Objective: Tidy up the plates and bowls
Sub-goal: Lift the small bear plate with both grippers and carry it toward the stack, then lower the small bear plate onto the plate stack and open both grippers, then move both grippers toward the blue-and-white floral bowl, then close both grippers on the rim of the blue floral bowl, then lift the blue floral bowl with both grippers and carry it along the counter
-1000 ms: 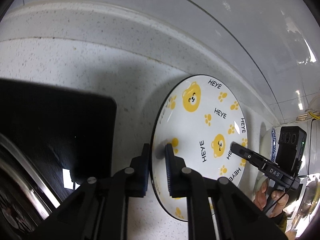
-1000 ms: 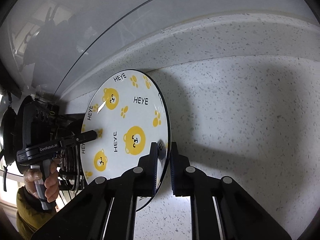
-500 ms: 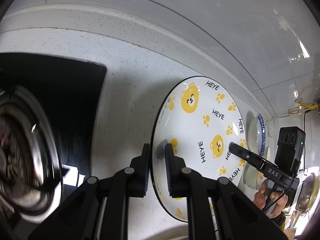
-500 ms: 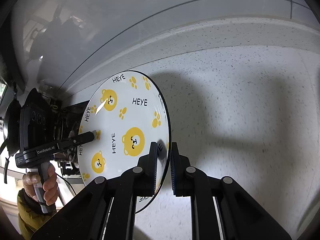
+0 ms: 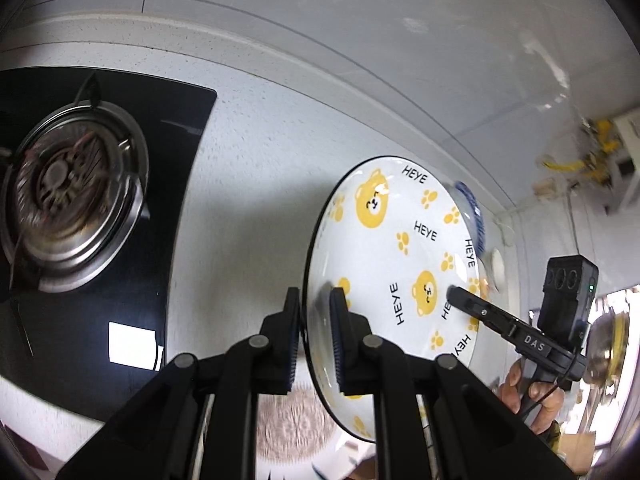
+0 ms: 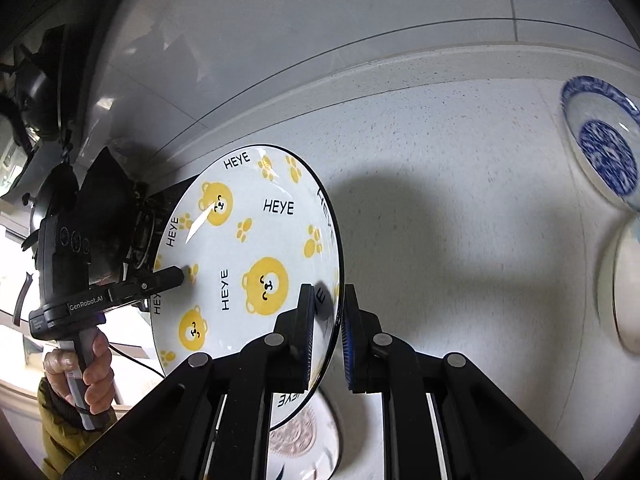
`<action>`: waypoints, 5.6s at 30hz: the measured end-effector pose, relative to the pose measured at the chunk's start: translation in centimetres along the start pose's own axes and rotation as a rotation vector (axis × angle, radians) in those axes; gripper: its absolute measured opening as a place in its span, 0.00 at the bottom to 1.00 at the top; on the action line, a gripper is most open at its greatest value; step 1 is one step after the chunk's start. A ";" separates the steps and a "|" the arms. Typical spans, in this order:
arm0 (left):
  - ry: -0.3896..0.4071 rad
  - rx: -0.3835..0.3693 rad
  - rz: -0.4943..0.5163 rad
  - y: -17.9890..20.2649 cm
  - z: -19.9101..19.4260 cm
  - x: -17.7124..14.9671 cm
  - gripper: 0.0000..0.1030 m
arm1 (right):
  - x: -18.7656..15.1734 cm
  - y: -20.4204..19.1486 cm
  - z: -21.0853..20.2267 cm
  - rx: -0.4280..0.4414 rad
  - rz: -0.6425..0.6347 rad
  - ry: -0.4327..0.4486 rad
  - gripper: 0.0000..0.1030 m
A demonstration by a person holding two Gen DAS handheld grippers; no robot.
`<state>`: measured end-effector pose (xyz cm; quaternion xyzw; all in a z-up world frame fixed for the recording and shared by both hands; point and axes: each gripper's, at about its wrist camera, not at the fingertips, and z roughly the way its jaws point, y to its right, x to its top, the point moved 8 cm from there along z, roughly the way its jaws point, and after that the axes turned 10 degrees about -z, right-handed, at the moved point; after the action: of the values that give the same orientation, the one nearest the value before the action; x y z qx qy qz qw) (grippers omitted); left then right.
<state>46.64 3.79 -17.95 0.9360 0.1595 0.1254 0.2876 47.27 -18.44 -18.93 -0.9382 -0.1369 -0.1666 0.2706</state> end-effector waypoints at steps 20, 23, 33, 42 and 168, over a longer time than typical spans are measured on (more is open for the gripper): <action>-0.135 -0.009 0.070 -9.8 1.4 -13.9 0.13 | -13.1 -3.1 4.3 -0.056 0.070 -0.084 0.12; -0.146 -0.018 0.067 -9.9 2.2 -13.9 0.12 | -13.9 -3.2 5.1 -0.065 0.080 -0.092 0.12; -0.164 0.010 0.114 -9.4 2.5 -13.5 0.12 | -15.0 -3.2 4.8 -0.049 0.079 -0.121 0.12; -0.134 0.056 0.135 -9.9 1.3 -13.1 0.14 | -14.9 -3.4 5.0 -0.074 0.062 -0.148 0.12; -0.014 0.027 -0.014 18.2 18.3 -1.5 0.10 | 5.1 14.8 -4.5 -0.310 -0.189 -0.021 0.13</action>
<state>55.33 -20.19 -22.34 0.9395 0.1655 0.1148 0.2769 55.90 -32.15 -20.17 -0.9534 -0.1998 -0.2006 0.1044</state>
